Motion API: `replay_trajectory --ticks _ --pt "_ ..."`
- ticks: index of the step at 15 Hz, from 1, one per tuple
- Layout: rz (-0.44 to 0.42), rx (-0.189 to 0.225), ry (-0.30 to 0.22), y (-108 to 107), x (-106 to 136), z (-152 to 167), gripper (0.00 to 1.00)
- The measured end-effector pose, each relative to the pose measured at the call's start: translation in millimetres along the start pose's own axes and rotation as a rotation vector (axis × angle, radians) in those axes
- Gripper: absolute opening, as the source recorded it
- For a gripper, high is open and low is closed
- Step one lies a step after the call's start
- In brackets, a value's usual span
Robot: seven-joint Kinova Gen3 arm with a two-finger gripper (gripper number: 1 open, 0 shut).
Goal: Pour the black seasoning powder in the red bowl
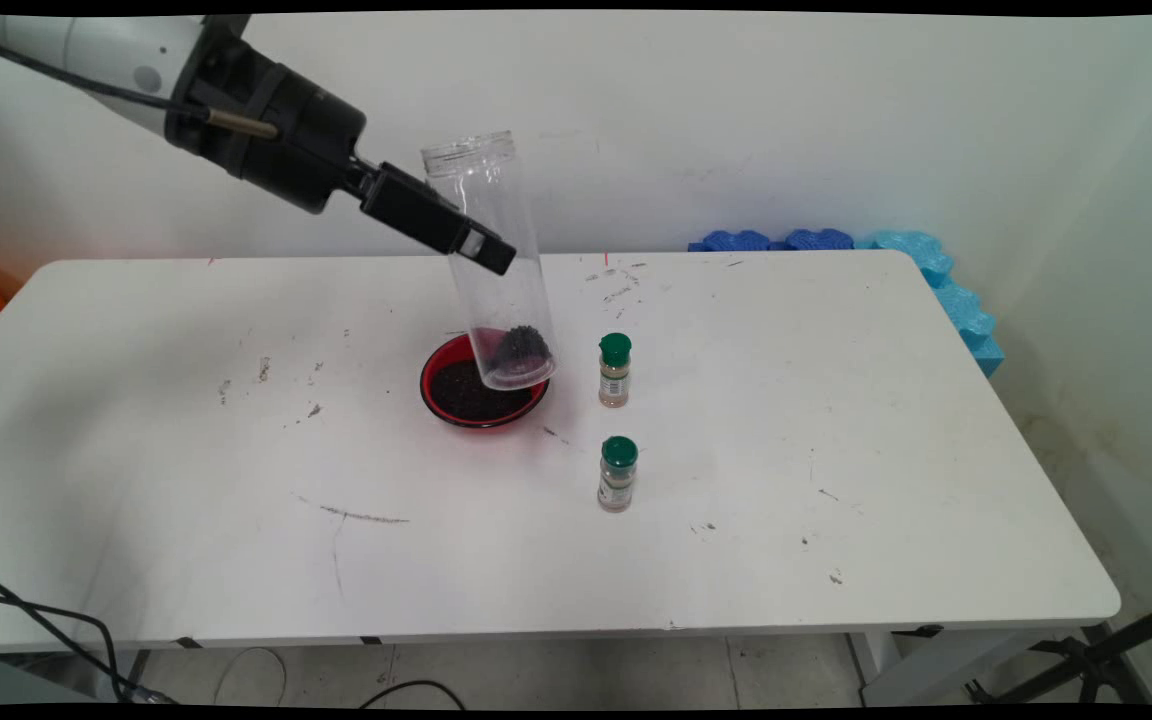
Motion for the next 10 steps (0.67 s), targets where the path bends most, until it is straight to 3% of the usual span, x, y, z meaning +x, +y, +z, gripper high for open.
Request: replay_trajectory --ticks 10 --pt "0.15 0.002 -0.036 7.3 -8.3 3.1 0.0"
